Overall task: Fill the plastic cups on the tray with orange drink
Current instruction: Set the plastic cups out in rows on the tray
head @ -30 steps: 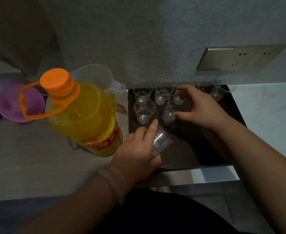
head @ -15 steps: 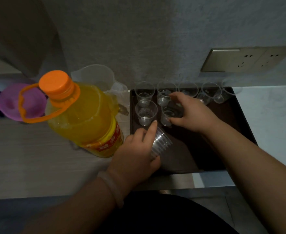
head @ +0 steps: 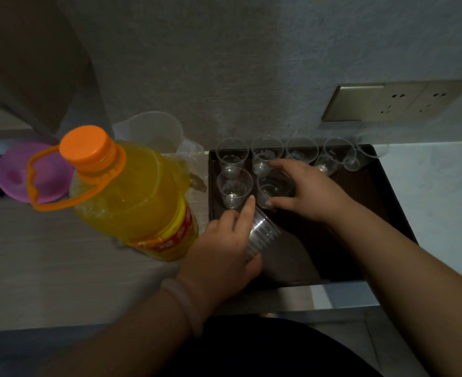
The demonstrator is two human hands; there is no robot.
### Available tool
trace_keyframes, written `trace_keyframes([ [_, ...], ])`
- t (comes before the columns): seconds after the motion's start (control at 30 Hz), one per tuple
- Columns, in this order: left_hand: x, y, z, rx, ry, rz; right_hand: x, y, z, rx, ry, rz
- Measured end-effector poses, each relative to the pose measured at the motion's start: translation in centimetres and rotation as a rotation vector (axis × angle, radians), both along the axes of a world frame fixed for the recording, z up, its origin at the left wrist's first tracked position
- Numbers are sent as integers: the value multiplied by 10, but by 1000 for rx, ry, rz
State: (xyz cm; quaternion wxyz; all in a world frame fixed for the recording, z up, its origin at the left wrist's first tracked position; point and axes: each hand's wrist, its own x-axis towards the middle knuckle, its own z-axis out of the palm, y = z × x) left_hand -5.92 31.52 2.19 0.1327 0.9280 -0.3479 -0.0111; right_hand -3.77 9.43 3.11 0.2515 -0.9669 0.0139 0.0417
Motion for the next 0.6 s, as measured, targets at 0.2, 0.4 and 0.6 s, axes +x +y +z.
trace_keyframes([
  [0.2, 2, -7, 6, -28, 41, -26, -19, 1, 18, 199, -198, -192],
  [0.4, 4, -24, 12, -49, 9, -36, -37, -4, 34, 570, 310, -123],
  [0.6, 3, -41, 13, -33, 6, -32, -31, -13, 35, 626, 295, -215],
])
